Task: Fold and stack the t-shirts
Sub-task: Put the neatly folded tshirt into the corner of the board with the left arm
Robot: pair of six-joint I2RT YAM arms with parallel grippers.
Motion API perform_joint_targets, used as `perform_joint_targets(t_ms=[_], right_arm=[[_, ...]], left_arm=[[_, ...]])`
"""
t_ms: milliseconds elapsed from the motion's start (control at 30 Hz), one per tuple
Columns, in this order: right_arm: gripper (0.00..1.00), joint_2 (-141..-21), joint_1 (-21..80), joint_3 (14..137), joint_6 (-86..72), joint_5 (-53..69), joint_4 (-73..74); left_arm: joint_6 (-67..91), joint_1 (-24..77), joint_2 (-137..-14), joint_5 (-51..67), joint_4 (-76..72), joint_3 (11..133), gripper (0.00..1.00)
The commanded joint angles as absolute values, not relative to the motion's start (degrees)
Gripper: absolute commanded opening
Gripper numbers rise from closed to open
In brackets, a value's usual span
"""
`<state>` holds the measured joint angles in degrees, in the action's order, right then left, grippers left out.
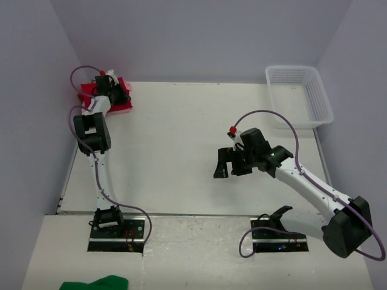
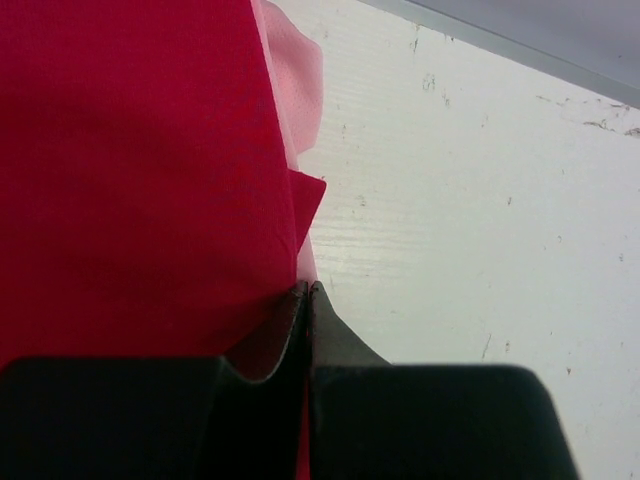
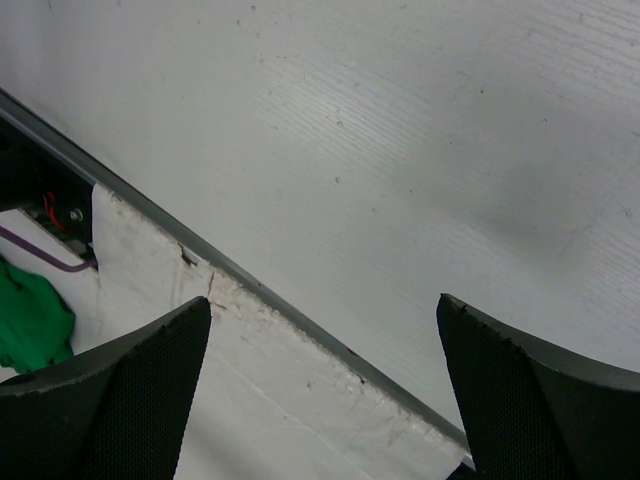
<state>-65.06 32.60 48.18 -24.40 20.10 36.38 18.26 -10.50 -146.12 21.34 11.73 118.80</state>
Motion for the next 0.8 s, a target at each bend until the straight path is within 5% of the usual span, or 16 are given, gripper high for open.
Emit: perform_joint_targets(t_ms=[0, 433, 667, 733, 767], right_arm=[[0.95, -63.5, 32.6, 47.0, -25.3, 20.0, 34.7], [0.95, -60.8, 33.0, 46.6, -25.7, 20.3, 34.4], [0.95, -60.7, 33.2, 43.9, -24.6, 18.6, 30.9], [0.97, -62.0, 33.3, 44.0, -24.3, 16.2, 30.1], [0.98, -62.6, 33.3, 44.5, -24.2, 15.6, 29.5]], left_arm=[[17.4, -10.5, -146.5, 21.6, 17.0, 115.8, 0.00], [17.8, -10.2, -139.7, 22.4, 12.2, 100.5, 0.00], [18.5, -9.7, -135.2, 23.9, 11.3, 102.0, 0.00], [18.5, -8.8, -134.0, 23.8, 11.3, 103.4, 0.07], [18.5, -8.4, -132.2, 23.8, 11.1, 104.2, 0.24]])
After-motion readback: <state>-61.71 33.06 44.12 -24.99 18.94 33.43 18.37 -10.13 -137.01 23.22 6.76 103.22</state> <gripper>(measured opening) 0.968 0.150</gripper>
